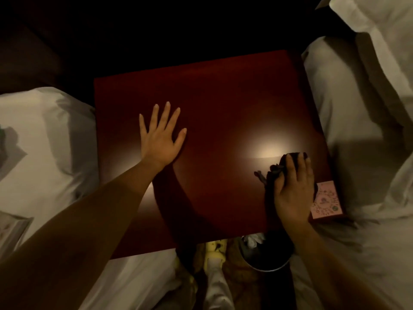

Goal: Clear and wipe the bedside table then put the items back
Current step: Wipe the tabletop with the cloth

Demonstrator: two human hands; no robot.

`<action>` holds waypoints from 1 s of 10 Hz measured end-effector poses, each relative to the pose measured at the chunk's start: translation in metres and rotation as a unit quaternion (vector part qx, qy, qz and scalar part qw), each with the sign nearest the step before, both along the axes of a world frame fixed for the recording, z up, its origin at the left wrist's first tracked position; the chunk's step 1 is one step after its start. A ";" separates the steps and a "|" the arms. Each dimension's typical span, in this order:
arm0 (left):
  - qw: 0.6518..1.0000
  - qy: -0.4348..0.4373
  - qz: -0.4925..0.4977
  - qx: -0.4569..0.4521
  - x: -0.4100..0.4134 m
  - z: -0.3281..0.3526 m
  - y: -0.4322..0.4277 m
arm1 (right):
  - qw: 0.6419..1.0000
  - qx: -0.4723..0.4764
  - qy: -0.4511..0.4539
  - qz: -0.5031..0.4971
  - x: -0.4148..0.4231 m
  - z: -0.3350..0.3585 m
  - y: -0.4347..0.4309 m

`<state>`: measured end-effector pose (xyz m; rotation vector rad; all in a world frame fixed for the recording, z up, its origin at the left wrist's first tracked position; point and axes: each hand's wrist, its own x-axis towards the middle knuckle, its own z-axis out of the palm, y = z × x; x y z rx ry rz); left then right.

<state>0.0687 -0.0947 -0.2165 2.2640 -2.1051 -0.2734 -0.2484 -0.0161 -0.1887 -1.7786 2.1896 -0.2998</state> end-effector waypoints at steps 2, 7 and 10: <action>1.000 -0.012 -0.001 -0.010 -0.001 0.000 0.000 | 0.998 0.029 0.001 0.050 0.076 0.002 0.040; 1.000 -0.022 0.003 -0.007 0.000 -0.002 0.000 | 0.992 0.002 -0.028 0.126 0.047 -0.009 0.064; 1.000 -0.014 0.007 -0.004 -0.003 0.002 0.000 | 0.999 -0.045 -0.028 0.001 -0.011 -0.007 -0.059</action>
